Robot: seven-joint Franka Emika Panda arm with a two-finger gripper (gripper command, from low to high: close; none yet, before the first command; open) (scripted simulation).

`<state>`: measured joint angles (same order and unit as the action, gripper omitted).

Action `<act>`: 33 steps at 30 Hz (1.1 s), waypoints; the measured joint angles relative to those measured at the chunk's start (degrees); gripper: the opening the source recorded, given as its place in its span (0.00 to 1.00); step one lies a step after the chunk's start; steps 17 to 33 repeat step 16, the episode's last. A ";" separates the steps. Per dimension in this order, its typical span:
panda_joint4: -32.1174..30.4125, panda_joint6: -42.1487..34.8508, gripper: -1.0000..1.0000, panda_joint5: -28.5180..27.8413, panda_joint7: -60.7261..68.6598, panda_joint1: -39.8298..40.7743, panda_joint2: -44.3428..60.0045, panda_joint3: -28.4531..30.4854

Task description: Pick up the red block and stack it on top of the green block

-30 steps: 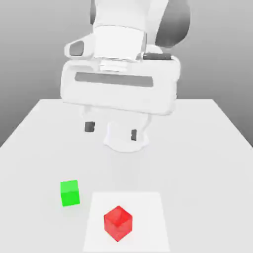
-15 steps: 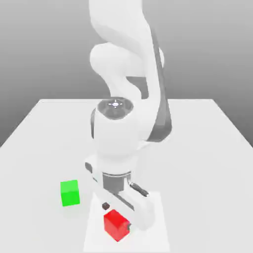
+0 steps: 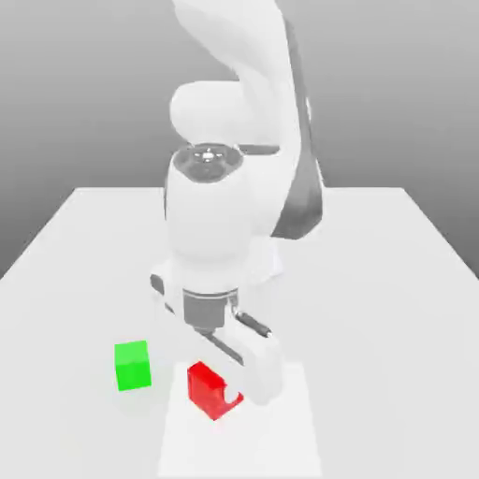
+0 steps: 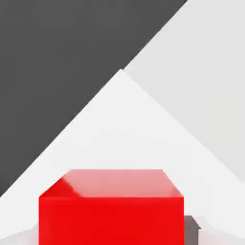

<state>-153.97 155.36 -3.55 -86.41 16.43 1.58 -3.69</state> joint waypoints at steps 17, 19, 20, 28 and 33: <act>-9.60 10.95 1.00 4.33 13.07 6.97 1.13 7.43; -9.60 10.95 1.00 4.33 13.07 6.97 1.13 7.43; -9.60 10.95 1.00 4.33 13.07 6.97 1.13 7.43; -9.60 10.95 1.00 4.33 13.07 6.97 1.13 7.43; -9.60 10.95 1.00 4.33 13.07 6.97 1.13 7.43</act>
